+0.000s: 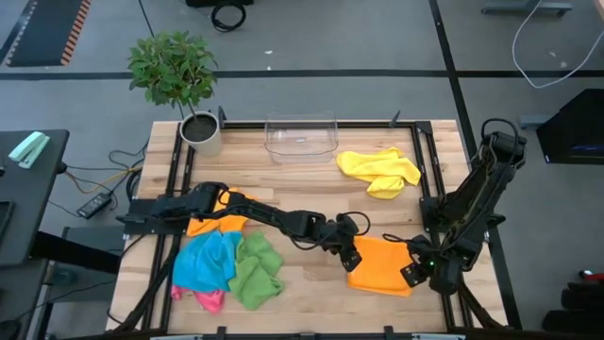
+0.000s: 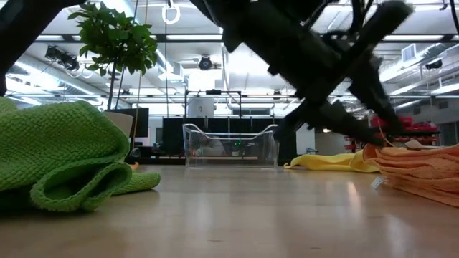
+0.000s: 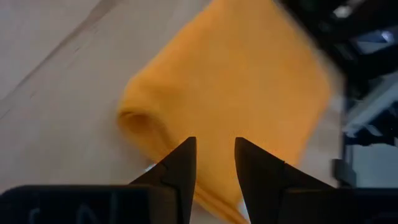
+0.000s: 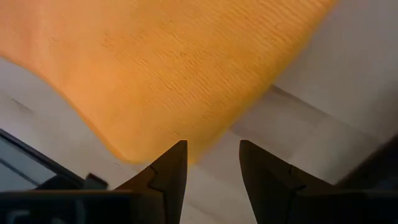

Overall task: Fold microfiber towels
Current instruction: Stack the middle orange towel on the bottom orange towel

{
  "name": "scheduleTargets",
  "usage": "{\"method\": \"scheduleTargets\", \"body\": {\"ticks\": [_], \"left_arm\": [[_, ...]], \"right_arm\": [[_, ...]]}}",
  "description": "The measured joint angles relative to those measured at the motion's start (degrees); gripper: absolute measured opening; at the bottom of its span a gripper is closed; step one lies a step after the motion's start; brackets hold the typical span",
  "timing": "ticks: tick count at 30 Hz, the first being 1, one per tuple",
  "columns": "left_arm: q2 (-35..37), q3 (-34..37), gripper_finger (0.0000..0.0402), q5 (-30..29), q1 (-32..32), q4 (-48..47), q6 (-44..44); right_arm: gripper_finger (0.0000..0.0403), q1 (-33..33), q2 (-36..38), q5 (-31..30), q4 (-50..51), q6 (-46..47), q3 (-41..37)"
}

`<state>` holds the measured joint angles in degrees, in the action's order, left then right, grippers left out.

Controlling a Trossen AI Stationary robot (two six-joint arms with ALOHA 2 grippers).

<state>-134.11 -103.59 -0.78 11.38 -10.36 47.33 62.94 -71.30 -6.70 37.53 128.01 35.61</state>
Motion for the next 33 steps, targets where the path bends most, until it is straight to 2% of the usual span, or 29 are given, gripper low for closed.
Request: {"method": "scheduleTargets", "body": {"ticks": [5,20,23,30,33], "left_arm": [[-1.14,0.00,0.0112,0.20,0.01,0.45,0.77],[-1.90,0.00,0.0109,0.59,0.04,0.67,1.44],[-1.90,0.00,0.0109,0.59,0.04,0.62,1.44],[-1.88,0.00,0.0109,0.59,0.02,0.61,1.42],[-1.88,0.00,0.0109,0.57,0.02,0.65,1.40]], "right_arm": [[0.0154,-0.81,-0.97,-4.83,-6.28,-0.24,-2.78],[0.0148,-2.43,-1.12,-5.90,-7.30,-0.92,-4.06],[0.0121,-2.45,-1.12,-5.90,-7.32,-0.98,-4.08],[0.0015,-2.45,-1.12,-5.15,-9.25,-2.05,-3.79],[0.0008,-2.64,-0.72,-2.90,-8.87,-1.93,-1.84]]}}
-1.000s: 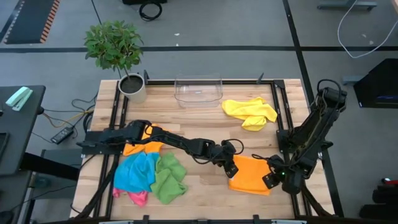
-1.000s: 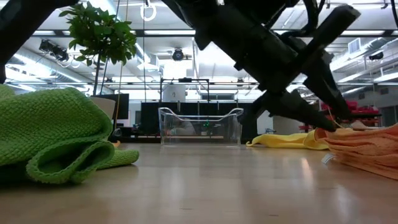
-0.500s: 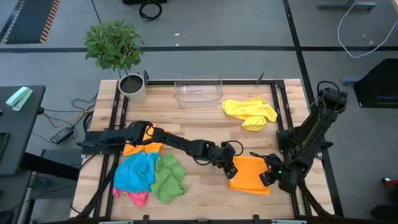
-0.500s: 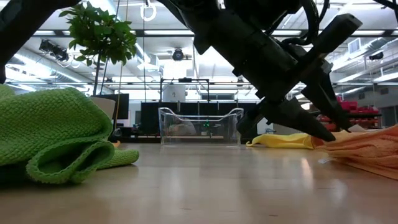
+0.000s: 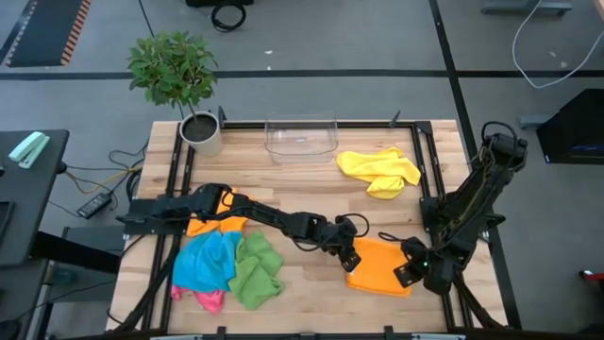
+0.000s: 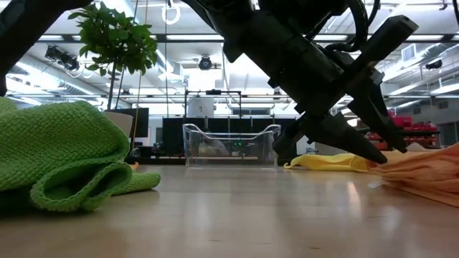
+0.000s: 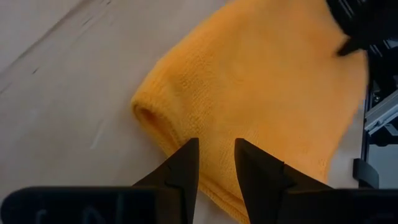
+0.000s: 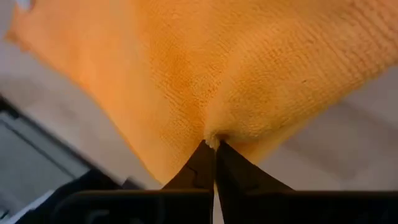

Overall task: Fold microfiber towels
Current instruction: Stack the middle orange towel on the bottom orange towel

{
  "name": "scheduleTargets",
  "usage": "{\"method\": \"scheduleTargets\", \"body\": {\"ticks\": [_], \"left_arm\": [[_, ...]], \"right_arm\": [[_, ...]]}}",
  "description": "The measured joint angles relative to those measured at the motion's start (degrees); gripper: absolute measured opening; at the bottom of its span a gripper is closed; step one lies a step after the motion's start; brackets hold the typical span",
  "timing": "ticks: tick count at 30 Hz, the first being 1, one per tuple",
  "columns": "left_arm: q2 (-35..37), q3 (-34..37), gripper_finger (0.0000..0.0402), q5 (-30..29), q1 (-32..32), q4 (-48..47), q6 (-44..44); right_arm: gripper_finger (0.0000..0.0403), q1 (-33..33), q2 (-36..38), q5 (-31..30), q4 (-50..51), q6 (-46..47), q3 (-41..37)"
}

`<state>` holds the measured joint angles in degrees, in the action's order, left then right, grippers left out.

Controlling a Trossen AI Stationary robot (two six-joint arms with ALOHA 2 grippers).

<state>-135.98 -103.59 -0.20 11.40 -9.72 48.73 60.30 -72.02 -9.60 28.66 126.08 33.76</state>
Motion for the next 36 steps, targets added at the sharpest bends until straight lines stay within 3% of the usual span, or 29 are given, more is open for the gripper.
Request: {"method": "scheduleTargets", "body": {"ticks": [6,15,25,30,33,36], "left_arm": [[0.00,0.00,0.0109,-0.50,-0.11,-0.02,-0.04],[0.05,0.00,0.0109,-0.62,0.30,0.01,0.02],[0.13,0.00,0.0109,-0.55,0.83,0.06,0.88],[0.64,0.00,0.0109,0.92,0.20,1.99,2.77],[1.21,-1.61,0.0098,1.32,0.24,3.36,0.29],[1.38,-3.26,0.0071,0.60,0.50,4.05,-2.47]], "right_arm": [[0.0008,-2.99,0.29,6.10,4.12,-0.18,5.95],[0.0013,-4.96,0.28,9.71,5.95,0.46,4.43],[0.0124,-6.18,1.33,18.09,7.61,-1.57,4.51],[0.0165,-6.17,4.04,15.93,14.51,-2.02,7.11],[0.0156,-6.21,4.04,11.28,20.29,-2.83,6.90],[0.0107,-6.95,3.81,10.55,18.63,-5.65,4.29]]}}
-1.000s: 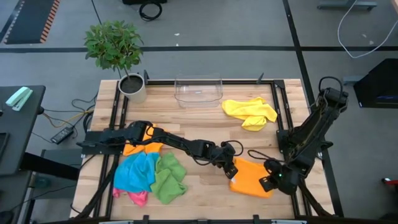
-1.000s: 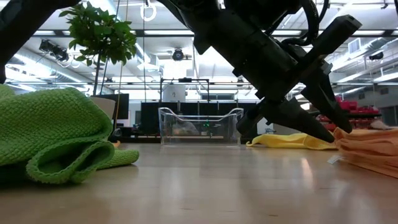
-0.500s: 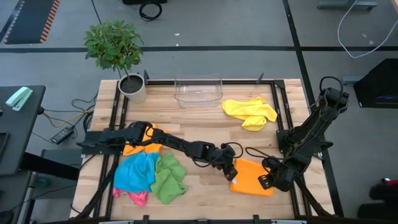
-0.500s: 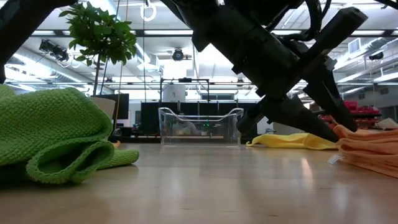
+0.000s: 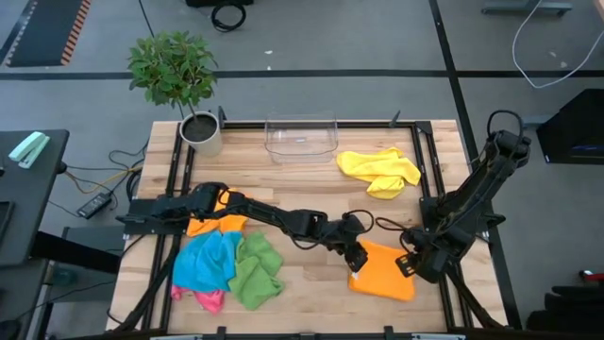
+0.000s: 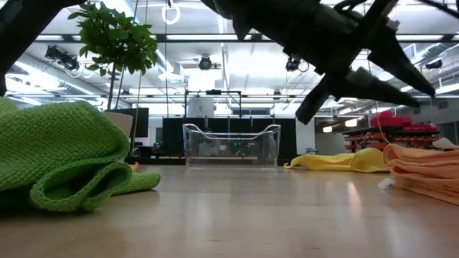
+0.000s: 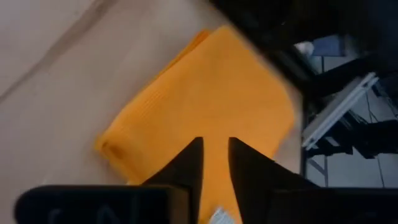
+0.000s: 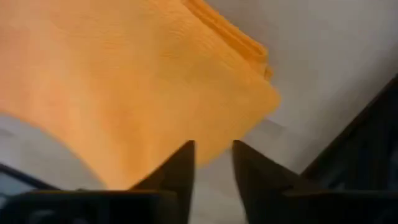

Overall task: Fold microfiber towels
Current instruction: Stack the middle orange towel on the bottom orange towel

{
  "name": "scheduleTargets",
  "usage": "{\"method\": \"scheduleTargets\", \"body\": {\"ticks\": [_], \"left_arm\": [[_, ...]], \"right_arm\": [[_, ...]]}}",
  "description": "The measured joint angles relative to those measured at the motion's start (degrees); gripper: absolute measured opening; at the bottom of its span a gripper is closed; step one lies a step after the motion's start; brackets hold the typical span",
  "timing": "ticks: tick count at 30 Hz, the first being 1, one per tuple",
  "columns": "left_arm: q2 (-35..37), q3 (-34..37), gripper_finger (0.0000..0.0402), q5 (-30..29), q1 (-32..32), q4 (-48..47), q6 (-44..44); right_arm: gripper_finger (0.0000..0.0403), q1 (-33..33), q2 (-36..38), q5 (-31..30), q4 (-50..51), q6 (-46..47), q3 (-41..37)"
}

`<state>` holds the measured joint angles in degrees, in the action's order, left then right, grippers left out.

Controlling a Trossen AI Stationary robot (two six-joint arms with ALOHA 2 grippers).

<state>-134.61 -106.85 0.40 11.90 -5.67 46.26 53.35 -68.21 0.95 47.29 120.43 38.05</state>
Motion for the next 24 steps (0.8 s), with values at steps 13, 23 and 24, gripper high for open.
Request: {"method": "scheduleTargets", "body": {"ticks": [13,23,24], "left_arm": [[-3.43,0.26,0.0015,-1.73,-1.71,-3.78,3.55],[-2.08,0.11,0.0013,-2.51,-3.35,-3.28,3.65],[-2.08,0.11,0.0009,-2.49,-3.15,-3.41,3.66]], "right_arm": [[0.0009,-8.84,-0.05,-5.98,0.33,-13.57,-6.40],[0.0008,-7.50,0.16,-1.74,-0.73,-21.65,2.43],[0.0008,-5.98,0.02,-1.47,-2.78,-20.07,2.43]]}}
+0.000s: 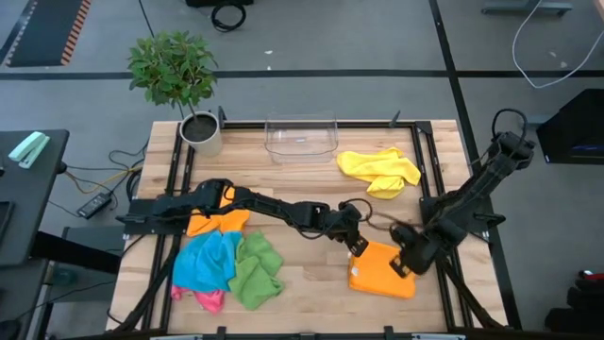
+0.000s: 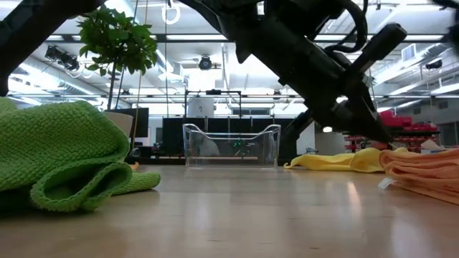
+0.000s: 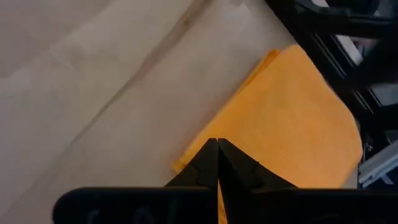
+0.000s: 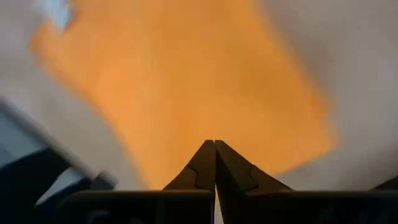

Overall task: Fold microfiber towels
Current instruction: Stack the middle orange towel on the bottom orange towel, then fold the orange towel on the table

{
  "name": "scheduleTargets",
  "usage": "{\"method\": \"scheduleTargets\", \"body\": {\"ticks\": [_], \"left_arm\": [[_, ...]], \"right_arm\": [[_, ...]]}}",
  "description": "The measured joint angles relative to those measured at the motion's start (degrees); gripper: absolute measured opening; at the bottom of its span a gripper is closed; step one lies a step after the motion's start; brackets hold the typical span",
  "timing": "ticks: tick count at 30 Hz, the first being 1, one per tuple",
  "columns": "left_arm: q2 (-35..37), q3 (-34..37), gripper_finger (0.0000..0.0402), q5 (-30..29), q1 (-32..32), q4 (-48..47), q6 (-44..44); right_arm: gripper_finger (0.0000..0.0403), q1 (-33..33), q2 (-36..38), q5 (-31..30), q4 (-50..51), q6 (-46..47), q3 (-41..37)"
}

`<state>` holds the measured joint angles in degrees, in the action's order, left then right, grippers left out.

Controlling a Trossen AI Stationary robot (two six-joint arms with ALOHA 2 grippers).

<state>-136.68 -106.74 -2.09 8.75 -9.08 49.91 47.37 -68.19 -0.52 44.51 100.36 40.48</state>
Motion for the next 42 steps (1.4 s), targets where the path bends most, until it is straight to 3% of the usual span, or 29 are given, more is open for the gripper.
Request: {"method": "scheduleTargets", "body": {"ticks": [6,14,17,22,27,30,34,37,40,42], "left_arm": [[-0.09,0.04,0.0016,0.21,0.63,-2.61,-0.28],[-0.09,0.06,0.0009,-0.22,0.40,-2.89,-0.68],[0.47,0.10,0.0015,-0.09,0.13,-3.92,-1.26],[5.36,0.09,0.0006,-0.28,-0.36,-7.69,-5.68],[10.30,0.02,0.0026,3.37,1.65,-23.49,-8.99],[13.13,0.04,0.0051,3.87,3.76,-38.66,-8.98],[15.41,0.06,0.0093,-1.39,6.05,-58.77,-6.89],[17.35,0.50,0.0120,-6.18,6.70,-71.80,-6.43],[21.20,5.87,0.0122,-7.74,5.36,-74.10,-6.95],[25.34,13.36,0.0112,-7.85,3.06,-71.83,-6.98]], "right_arm": [[0.0008,8.94,-5.20,-1.07,-3.54,9.87,-0.45],[0.0007,10.02,-14.75,-0.23,-5.82,8.91,-0.47],[0.0007,10.04,-14.78,0.69,-5.39,8.52,-0.47],[0.0007,10.03,-9.38,-2.88,-2.29,8.73,-0.30],[0.0007,10.04,-3.11,-10.79,-0.96,8.42,0.42],[0.0008,10.04,-0.39,-16.65,-1.49,6.84,0.42],[0.0012,9.04,1.82,-23.33,-1.25,3.91,0.42],[0.0013,6.70,2.82,-24.33,-1.54,-0.02,0.44],[0.0013,4.40,3.18,-24.34,-2.66,-2.96,0.44],[0.0014,3.03,3.11,-24.31,-3.96,-4.63,0.44]]}}
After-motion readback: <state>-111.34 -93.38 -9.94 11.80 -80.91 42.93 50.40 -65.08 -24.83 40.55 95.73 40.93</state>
